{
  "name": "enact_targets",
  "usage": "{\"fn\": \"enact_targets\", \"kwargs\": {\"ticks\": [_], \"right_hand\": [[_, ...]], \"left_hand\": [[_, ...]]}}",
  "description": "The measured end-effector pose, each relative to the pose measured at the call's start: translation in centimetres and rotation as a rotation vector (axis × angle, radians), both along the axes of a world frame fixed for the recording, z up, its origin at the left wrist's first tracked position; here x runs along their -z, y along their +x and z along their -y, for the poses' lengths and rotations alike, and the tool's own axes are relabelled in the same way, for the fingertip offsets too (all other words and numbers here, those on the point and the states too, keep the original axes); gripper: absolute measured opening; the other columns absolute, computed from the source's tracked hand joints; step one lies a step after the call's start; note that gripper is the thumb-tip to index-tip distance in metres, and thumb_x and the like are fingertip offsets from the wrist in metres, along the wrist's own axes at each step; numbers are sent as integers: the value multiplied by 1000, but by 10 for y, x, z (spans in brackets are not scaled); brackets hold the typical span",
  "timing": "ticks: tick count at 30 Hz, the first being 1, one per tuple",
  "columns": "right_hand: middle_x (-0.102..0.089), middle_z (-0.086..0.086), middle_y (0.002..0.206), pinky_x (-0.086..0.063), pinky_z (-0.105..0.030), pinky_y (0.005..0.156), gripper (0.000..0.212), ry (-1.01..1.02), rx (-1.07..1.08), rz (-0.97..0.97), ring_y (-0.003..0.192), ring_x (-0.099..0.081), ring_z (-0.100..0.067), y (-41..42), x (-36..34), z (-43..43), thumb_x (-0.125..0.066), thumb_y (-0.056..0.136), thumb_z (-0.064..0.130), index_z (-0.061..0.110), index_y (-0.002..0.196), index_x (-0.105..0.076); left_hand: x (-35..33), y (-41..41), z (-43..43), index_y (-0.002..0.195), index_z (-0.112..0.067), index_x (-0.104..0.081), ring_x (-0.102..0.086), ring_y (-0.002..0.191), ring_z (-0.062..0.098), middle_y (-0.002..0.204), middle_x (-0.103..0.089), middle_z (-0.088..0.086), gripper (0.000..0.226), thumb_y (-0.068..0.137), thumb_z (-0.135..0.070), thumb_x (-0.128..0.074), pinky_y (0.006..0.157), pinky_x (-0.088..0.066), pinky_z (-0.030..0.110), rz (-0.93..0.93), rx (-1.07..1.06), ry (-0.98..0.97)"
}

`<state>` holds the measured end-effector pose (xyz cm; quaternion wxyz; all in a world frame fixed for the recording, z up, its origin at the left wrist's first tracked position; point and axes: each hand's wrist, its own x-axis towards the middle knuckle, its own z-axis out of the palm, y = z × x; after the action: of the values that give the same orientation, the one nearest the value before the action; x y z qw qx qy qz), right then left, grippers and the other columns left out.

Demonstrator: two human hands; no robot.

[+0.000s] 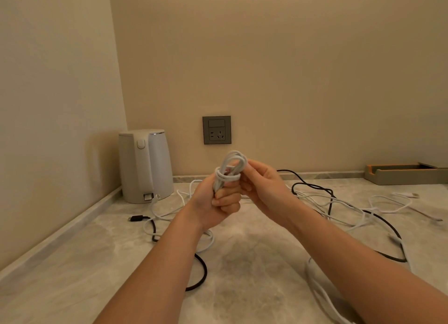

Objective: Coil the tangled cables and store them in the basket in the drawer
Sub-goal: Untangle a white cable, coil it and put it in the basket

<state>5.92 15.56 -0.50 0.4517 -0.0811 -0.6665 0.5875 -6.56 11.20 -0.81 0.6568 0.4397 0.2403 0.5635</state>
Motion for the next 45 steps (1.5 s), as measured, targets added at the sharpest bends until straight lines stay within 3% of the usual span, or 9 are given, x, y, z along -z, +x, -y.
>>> {"fn": "enact_targets", "kwargs": {"ticks": [5,10,17,21,24,32,37,40,45], "right_hand": [[-57,-11,100,-43,-30,78,32,173,-2,135,90,-49,-21,-2,-5,7,-35,98,5,15,114,-61],[-70,-16,88,-55,-47,79,17,286,238,126,82,-67,-31,-10,4,10,-57,92,27,19,105,-65],[-64,-17,73,-45,-31,65,18,113,453,191,66,-54,-15,-12,16,-5,-66,87,24,6,85,-70],[-68,-15,72,-45,-32,64,21,176,498,237,64,-55,-11,-11,15,-5,-69,84,29,10,75,-72],[-57,3,53,-35,-21,53,20,337,611,237,49,-42,-3,-13,16,-1,-69,84,26,13,69,-68],[-48,17,58,-35,-12,56,10,671,602,254,55,-49,3,-15,10,5,-49,93,3,7,95,-58],[-43,6,61,-34,-14,51,10,494,647,198,51,-40,-2,12,-1,-21,-48,96,9,9,98,-58],[-58,-1,77,-45,-21,59,6,380,449,321,64,-52,-7,15,6,-26,-54,95,19,19,99,-58],[-67,-12,75,-53,-33,65,6,430,365,262,67,-65,-17,8,11,-22,-62,89,8,4,94,-63]], "left_hand": [[0,-7,0,50,-11,-50,-31,24,4,33,-36,-6,38,86,-21,-41,33,-27,16,243,31,89],[-3,6,2,51,-11,-49,-27,23,3,31,-29,-6,33,82,-22,-41,31,-20,15,215,-168,11],[7,17,-17,77,-8,-64,-38,34,11,44,-48,0,80,94,-65,-10,38,-31,16,-232,-586,-136],[8,17,-15,91,-12,-54,-45,39,13,64,-56,7,45,100,-49,-30,42,-38,22,-400,-802,41],[4,15,-13,82,-10,-54,-39,34,11,54,-51,4,38,101,-37,-38,38,-31,18,-358,-820,72],[13,26,-9,69,-12,-47,-33,31,7,39,-41,-3,32,98,-17,-34,36,-21,13,-370,-638,-193],[7,19,-12,85,-6,-54,-35,26,7,49,-61,10,36,102,-33,-37,33,-24,8,-232,-588,-224],[6,15,-12,85,-8,-54,-35,26,6,49,-61,9,37,103,-35,-36,32,-24,9,-153,-576,-233],[3,13,-11,78,-12,-54,-34,26,3,51,-57,5,39,102,-37,-37,28,-21,9,-42,-478,-293]]}}
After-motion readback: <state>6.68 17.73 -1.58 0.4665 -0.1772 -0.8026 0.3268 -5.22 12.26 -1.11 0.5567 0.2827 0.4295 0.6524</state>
